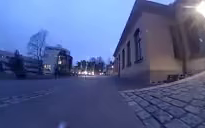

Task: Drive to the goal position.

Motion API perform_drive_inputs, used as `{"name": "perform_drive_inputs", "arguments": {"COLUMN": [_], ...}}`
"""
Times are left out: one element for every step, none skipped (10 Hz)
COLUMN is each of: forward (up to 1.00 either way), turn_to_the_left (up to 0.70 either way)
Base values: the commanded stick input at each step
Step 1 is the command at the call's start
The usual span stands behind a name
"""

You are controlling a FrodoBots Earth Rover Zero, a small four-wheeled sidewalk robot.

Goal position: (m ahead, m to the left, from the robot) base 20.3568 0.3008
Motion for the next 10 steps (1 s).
{"name": "perform_drive_inputs", "arguments": {"forward": [0.5,0.5,0.5,0.5,0.5,0.5,0.5,0.5,0.5,0.5], "turn_to_the_left": [-0.22,-0.38,-0.15,0.0,0.0,0.0,-0.5,-0.46,-0.23,0.0]}}
